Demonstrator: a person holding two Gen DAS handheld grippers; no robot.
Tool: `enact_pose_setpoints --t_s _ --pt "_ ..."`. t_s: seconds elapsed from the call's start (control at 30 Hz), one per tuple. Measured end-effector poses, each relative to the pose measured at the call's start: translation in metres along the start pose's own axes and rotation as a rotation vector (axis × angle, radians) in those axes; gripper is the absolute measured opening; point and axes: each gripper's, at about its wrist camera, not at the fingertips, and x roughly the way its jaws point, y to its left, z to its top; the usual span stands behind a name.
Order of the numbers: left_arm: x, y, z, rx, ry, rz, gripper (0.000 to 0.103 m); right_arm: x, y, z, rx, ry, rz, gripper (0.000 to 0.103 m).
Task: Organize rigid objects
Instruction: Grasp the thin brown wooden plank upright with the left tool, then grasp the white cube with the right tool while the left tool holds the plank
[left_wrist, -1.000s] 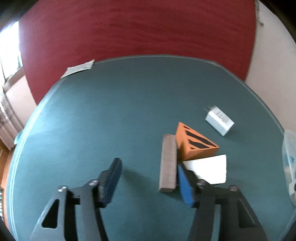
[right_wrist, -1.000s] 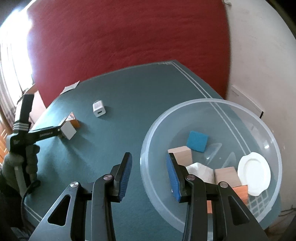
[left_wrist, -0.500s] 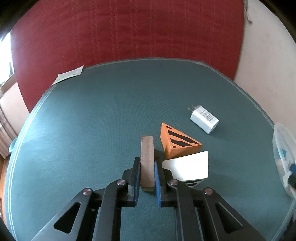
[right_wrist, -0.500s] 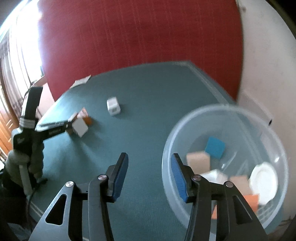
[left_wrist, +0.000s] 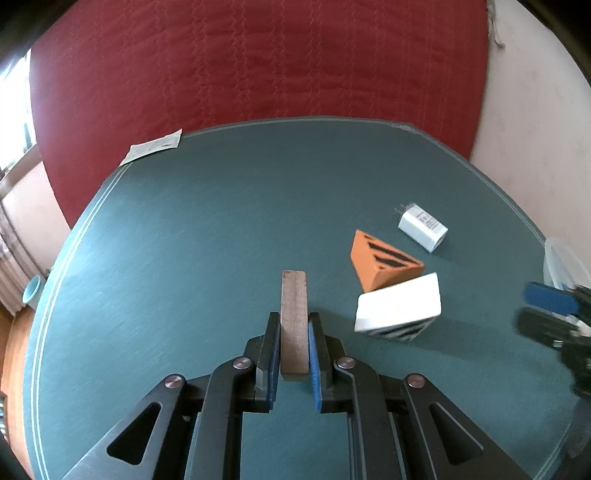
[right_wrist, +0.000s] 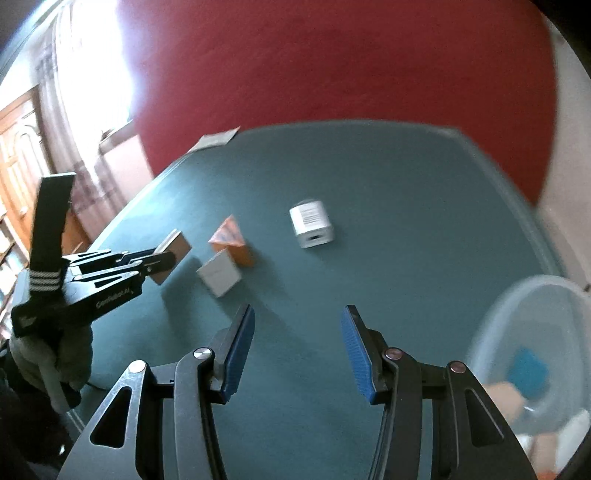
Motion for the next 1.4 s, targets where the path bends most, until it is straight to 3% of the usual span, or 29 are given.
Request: enact_pose_setpoints --t_s 0.37,0.6,1.03,1.33,1.4 --pt "-0.013 0.023 -0.014 -0.036 -0.006 -0.016 0.014 0.048 0.035 0.022 -0.013 0.049 0.124 0.05" --pt "-0.017 0.026 -0.018 -0.05 -0.014 -0.009 0.014 0.081 0.049 0.032 0.001 0.074 0.14 0.05" --pt "-0.015 0.036 -0.022 -0.083 -0.002 0.008 0.014 0.076 0.069 0.02 -0.061 0.096 0.192 0.05" --pt "-0.017 0.036 -0.025 -0.08 -0.004 0.012 0.014 0.075 0.079 0.02 -0.105 0.064 0.092 0.05" --pt "-0.017 0.035 -0.025 -0.084 -0.003 0.014 0.014 0.078 0.079 0.021 -0.11 0.065 0.071 0.045"
